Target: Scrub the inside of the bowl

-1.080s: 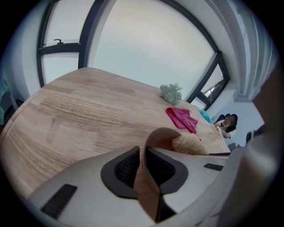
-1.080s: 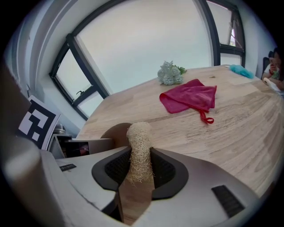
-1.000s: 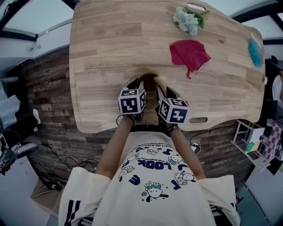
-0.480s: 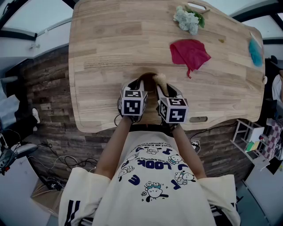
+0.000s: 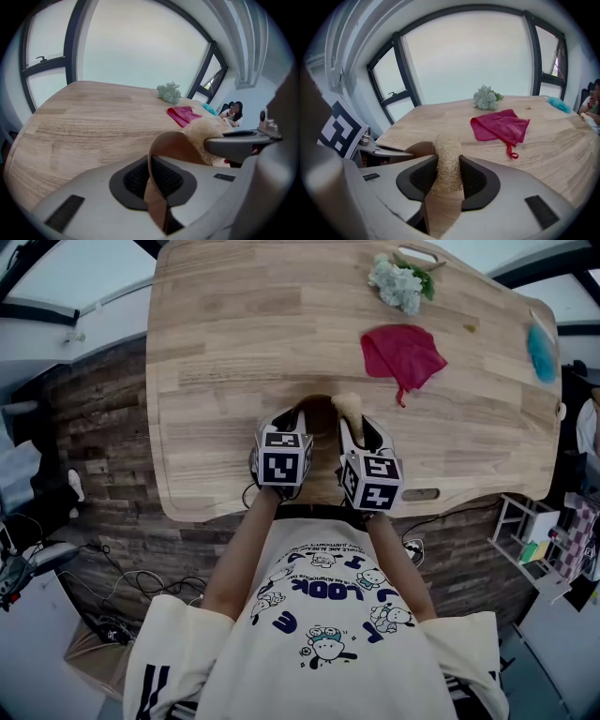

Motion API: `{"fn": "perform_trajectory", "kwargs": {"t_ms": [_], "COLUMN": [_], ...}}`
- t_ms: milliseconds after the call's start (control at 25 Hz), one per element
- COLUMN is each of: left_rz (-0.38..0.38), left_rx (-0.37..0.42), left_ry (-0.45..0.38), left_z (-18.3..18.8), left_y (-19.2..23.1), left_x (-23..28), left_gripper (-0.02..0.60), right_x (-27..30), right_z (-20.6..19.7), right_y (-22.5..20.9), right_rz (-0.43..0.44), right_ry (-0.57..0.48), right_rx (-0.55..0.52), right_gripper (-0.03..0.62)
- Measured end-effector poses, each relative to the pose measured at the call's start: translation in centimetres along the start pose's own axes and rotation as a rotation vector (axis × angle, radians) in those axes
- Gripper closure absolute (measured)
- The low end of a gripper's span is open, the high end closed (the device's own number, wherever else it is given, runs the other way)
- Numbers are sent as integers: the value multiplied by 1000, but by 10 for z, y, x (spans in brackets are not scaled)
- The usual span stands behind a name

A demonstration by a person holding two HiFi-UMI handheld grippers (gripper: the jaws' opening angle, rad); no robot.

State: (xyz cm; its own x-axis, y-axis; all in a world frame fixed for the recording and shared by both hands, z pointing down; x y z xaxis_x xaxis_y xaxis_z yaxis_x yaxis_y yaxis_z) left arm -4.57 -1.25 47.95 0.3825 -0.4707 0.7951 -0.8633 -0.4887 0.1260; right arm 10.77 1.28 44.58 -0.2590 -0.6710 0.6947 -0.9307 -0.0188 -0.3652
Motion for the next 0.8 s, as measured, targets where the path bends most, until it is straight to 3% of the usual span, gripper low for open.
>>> {"fn": "perform_trajectory", "kwargs": {"t_ms": [160,360,600,800], "left_rz": [1,8,7,10], "left_rx": [-9,-20,-15,-17], "left_ry": [-5,-15,-1,1], "left_z": [0,0,1,1], "left_y": [1,2,0,0], "left_x": [0,0,-1,0], "left_gripper": [543,543,543,543], "right_x": [-11,-6,13,21], "right_z": [16,14,-7,-13], "right_y": [9,34,43,43], "right_rz": [23,133,161,148], "right_ry": [-59,26,155,194], "right_rx": [-146,-336,-372,-384], "right_gripper": [464,465,465,459]}}
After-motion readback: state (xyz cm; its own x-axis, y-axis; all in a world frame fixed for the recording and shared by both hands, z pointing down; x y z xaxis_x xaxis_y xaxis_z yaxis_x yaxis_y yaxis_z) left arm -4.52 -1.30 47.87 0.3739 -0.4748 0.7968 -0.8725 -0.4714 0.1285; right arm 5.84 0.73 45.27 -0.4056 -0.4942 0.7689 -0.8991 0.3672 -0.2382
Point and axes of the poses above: the fingertips, and each gripper's own axes: x forward along the fingers, y to its left, z out of its top, the point moved 7 cm from there along -x, backward along the fingers, and after that the axes turned 14 degrees about x, right-handed, at the moved point
